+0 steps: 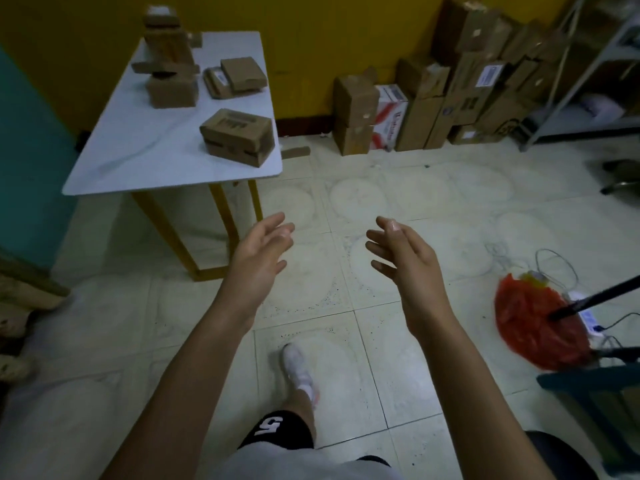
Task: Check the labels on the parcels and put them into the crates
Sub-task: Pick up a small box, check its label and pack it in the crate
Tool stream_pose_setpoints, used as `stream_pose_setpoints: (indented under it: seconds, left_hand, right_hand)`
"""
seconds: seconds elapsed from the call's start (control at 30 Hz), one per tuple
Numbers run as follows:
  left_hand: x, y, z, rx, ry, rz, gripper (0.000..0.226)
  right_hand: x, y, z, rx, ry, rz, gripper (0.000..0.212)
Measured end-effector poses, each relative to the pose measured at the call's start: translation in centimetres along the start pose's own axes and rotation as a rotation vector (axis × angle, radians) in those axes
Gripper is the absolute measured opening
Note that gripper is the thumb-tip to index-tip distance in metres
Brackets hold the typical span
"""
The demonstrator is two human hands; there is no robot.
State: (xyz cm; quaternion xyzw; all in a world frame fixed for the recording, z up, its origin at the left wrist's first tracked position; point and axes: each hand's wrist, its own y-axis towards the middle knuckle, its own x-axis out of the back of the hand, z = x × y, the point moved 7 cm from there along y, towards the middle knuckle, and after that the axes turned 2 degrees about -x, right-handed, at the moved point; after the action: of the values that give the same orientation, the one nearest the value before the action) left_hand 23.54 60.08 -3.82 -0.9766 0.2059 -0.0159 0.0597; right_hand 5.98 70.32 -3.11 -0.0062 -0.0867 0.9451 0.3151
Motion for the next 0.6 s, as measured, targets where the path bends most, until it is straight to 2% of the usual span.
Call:
stream_pose_setpoints:
  seconds: [0.1,0.2,0.27,0.33,0.43,0.53,0.6]
  left_hand:
    - [-3.2,6.5,0.2,0.016,-0.003,0.053,0.037]
    - [-6.6,13.6,-0.5,0.013,-0.012,0.122,0.05]
    - [-8.6,17.9,-1.3,0.014,-0.039,0.194,0.071]
    - [-10.2,22.2,-2.1,-0.001,-0.031,0.257,0.081]
    - [-11.7,28.5,-2.7,0.013,-0.039,0.273,0.076]
    - [-12.9,33.2,-2.5,0.035,-0.044,0.299,0.046]
    - [-13.3,36.4,-2.0,0.043,-0.028,0.295,0.039]
  right_hand:
    - [1.8,5.8,-0.1,-0.014,-0.012,-0.038,0.022]
    - [3.3,12.6,0.4,-0.048,-0.06,-0.072,0.054]
    - [3.9,16.9,0.9,-0.095,-0.081,-0.101,0.076]
    - [4.2,20.9,1.5,-0.103,-0.091,-0.111,0.084]
    - [4.2,26.3,2.0,-0.138,-0.073,-0.1,0.087]
    - [4.0,31.1,1.4,-0.197,0.005,-0.067,0.09]
    - [3.9,34.9,0.8,-0.238,0.046,-0.056,0.09]
